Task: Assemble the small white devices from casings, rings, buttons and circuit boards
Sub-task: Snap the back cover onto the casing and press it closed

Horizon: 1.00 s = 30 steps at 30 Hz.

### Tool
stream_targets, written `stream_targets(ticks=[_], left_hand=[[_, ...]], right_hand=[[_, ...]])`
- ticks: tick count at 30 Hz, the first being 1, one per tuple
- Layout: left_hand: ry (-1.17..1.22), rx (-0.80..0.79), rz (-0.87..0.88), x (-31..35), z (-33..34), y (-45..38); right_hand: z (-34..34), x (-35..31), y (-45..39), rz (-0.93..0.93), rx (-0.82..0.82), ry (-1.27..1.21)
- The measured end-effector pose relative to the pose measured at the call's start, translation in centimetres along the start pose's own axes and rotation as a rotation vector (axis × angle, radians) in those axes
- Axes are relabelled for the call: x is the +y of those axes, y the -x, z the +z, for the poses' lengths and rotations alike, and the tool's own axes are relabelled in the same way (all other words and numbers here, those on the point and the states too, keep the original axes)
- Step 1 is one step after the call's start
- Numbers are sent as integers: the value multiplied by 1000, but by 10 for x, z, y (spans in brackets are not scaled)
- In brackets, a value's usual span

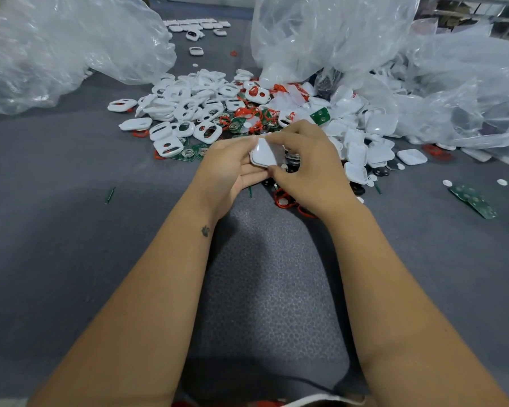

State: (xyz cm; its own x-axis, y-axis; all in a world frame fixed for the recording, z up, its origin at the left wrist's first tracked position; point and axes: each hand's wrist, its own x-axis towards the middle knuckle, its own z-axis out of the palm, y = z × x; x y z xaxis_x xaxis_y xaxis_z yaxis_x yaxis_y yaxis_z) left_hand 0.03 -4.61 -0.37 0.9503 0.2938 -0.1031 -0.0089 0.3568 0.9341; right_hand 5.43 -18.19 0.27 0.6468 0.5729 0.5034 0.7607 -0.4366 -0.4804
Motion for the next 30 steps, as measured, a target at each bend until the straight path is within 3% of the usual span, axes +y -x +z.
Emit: stream_targets(ticks=[3,10,17,24,30], left_hand=[[-130,-84,66,-3,-4,1],[-95,-99,122,-6,-7,0],[19,-144,158,-5,-6,1],[-3,-140,185,-6,-3,1],[-279,-72,326,-9,-2,1]], right_hand=[[0,0,0,20,5,-35],[-1,-1,1,189,-20,-309],[1,2,-1,333,120,-664],[5,3,0,299,89,-553],[3,5,0,303,73,-571]])
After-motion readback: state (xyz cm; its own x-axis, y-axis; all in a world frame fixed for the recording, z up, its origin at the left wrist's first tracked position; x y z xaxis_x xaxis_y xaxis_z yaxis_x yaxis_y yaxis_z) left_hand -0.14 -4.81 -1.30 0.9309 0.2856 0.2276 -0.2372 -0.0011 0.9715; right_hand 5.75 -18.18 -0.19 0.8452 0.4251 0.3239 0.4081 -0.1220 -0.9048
